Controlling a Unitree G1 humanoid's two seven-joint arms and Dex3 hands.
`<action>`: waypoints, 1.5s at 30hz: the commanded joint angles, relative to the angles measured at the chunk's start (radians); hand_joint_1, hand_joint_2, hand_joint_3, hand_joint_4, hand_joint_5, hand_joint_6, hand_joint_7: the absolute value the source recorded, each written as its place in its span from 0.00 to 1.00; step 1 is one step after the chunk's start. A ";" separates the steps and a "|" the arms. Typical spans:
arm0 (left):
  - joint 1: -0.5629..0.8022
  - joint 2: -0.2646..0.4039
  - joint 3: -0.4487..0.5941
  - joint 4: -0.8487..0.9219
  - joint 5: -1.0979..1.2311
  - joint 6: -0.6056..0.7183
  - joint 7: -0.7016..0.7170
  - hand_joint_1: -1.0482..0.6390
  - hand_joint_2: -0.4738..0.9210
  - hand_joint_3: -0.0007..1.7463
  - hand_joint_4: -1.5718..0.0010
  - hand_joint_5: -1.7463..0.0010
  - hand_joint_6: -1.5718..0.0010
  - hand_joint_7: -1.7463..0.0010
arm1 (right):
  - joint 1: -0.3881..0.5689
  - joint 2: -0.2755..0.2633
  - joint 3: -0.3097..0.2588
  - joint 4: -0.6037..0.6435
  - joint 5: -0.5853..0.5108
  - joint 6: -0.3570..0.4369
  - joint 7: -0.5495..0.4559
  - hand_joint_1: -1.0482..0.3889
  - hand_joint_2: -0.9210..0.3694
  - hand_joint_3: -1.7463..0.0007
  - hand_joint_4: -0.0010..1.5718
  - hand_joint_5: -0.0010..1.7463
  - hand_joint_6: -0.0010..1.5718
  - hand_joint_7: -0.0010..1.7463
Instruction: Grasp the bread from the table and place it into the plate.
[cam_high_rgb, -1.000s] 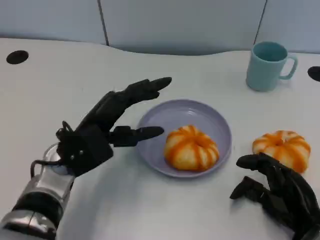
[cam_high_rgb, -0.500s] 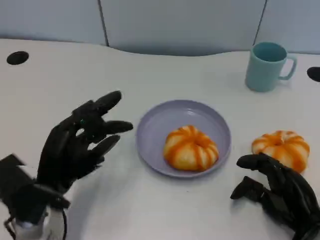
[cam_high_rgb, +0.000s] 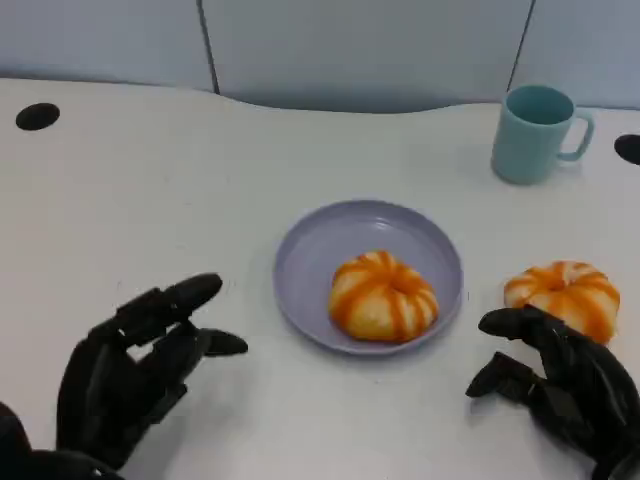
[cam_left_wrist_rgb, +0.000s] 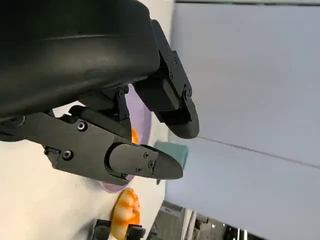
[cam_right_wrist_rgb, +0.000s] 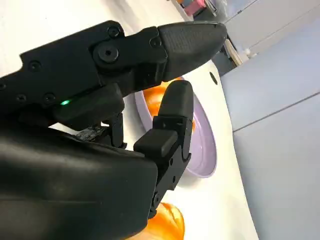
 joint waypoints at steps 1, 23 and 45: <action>0.033 -0.005 0.016 -0.024 0.011 0.059 0.056 0.42 1.00 0.09 0.52 0.33 0.38 0.89 | 0.025 -0.024 -0.008 0.000 -0.004 0.010 -0.006 0.41 0.00 0.88 0.43 0.80 0.43 0.57; -0.042 0.000 0.071 0.066 0.015 0.180 0.070 0.45 0.97 0.16 0.55 0.11 0.53 0.36 | 0.007 -0.042 -0.010 0.042 -0.012 -0.020 0.012 0.42 0.00 0.86 0.39 0.82 0.41 0.58; -0.072 0.017 0.095 0.105 0.016 0.189 0.048 0.44 0.95 0.16 0.55 0.11 0.53 0.39 | -0.009 -0.036 -0.008 0.075 -0.019 -0.048 0.007 0.42 0.00 0.86 0.39 0.83 0.41 0.57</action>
